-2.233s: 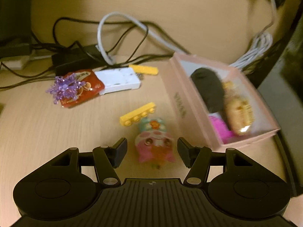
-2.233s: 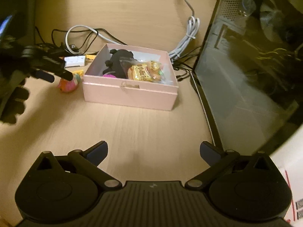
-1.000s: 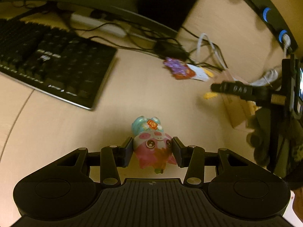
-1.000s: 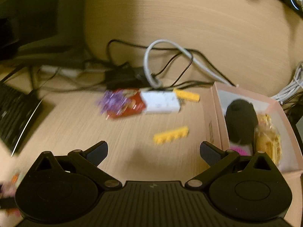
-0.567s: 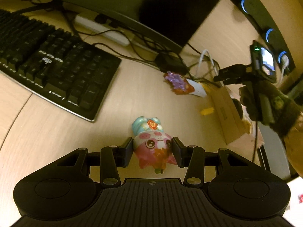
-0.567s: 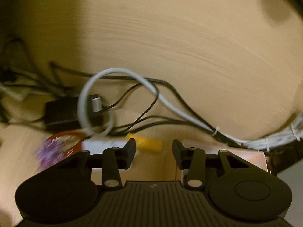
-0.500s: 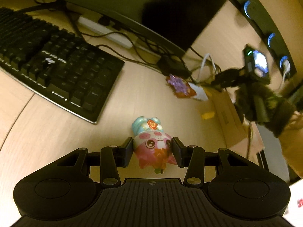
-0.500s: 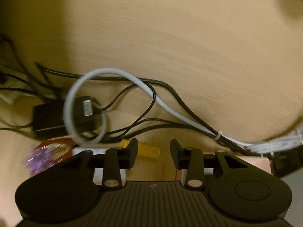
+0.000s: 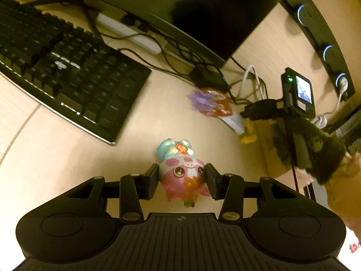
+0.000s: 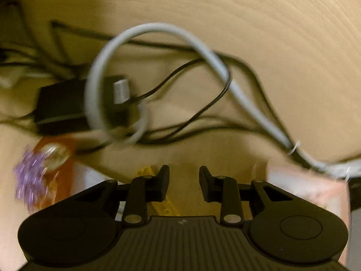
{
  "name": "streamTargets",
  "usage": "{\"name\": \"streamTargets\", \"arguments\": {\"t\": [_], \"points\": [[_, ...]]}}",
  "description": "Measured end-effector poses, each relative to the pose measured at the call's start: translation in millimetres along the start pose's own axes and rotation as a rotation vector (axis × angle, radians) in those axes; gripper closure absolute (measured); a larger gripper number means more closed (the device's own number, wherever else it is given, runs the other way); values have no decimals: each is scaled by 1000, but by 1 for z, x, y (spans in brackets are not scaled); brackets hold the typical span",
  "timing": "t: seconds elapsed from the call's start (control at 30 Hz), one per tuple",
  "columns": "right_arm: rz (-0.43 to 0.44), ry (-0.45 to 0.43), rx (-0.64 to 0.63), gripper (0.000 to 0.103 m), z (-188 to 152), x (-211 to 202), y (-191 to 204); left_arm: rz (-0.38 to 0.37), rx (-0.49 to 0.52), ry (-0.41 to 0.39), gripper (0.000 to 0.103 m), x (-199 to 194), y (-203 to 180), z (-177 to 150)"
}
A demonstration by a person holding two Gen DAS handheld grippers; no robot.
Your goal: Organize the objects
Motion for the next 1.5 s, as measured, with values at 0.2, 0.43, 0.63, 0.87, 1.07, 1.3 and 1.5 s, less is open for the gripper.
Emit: {"name": "streamTargets", "arguments": {"t": [0.2,0.43,0.63,0.87,1.07,1.3,1.5], "points": [[214,54,33,73,-70,-49,4,-17,14,24,54,4,-4,-6],[207,-73,86,34,-125,-121,-14,9,4,35,54,0,3,-13],[207,-146,80,23,-119,-125,1,19,31,35,54,0,-3,-14],[217,-260,16,18,-80,-96,54,50,139,35,54,0,-13,-23],[231,-313,-44,0,-33,-74,79,43,141,30,54,-5,-18,-31],[235,-196,-144,1,0,-17,84,70,85,1,54,-24,-7,-37],[255,-174,-130,28,-10,-54,82,95,46,11,54,-31,-4,-38]]}}
Point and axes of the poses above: each gripper's, at about its wrist camera, not at the fingertips, and x roughly the way its jaws point, y to its left, z to its top, the point moved 1 cm from there along x, roughly the way its jaws point, and after that the axes turned 4 degrees about -z, right-handed, at the moved point
